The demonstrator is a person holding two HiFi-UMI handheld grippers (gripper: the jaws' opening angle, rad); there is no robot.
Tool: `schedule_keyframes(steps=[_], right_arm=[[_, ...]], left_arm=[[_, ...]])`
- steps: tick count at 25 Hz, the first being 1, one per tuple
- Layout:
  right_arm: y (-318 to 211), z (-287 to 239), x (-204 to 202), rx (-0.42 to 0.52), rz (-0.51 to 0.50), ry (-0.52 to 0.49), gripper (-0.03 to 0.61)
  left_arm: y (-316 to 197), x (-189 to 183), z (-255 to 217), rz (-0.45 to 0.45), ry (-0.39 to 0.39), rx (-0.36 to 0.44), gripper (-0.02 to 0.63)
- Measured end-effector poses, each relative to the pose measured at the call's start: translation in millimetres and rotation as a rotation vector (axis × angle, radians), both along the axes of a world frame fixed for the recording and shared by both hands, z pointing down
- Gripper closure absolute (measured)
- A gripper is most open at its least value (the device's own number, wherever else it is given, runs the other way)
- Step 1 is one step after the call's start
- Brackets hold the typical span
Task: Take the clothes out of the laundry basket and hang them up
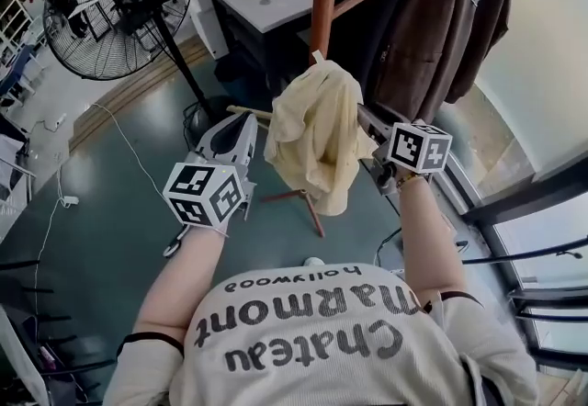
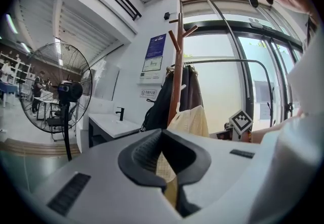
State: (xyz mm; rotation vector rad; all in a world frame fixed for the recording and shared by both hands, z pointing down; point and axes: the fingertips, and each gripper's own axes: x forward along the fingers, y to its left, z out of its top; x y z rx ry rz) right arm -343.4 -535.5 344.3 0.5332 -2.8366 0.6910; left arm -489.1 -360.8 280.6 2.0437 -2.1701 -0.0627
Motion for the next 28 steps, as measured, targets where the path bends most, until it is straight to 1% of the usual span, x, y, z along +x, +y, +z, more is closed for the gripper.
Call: schedule_keyframes(steps=[4,10,12,14,16,19,22,28], right_arm=[[8.2,4.2,26.6,-0.027,0.091,-0.001,0.403],[58.5,0.5,52.2,-0.055,0.193,-0.046,0.424],[76.8,-3.7,58.4,-0.060,0.222,-0.063,0.445],[96.4,-7.6,67.0,-0.063,0.252,-0.082,0.513],[116.4,-9.6,80.4,-0.063,0.290,-0.093,0.529],[145.2,-13.4,101.8,-0.046,0.329,-0.093,0.535],[171.3,-24.4,120.6,-0.004,0.349,-0.107,0.537],[203.7,-38.9,165.8,0.061,0.392,-0.149,0.537]], left_arm=[[13.8,9.3,0.8,0.044,0.003,-0.018,0.604],[48.1,29.5,11.4,0.103,0.028,-0.035,0.604],[56.9,37.7,15.0,0.125,0.037,-0.040,0.604],[65.2,48.4,18.5,0.152,0.044,-0.045,0.604],[73.3,61.5,22.4,0.184,0.049,-0.048,0.604],[85.2,79.7,27.9,0.213,0.055,-0.050,0.604],[95.0,99.9,37.1,0.233,0.066,-0.059,0.604],[105.1,148.6,57.1,0.289,0.070,-0.076,0.604]])
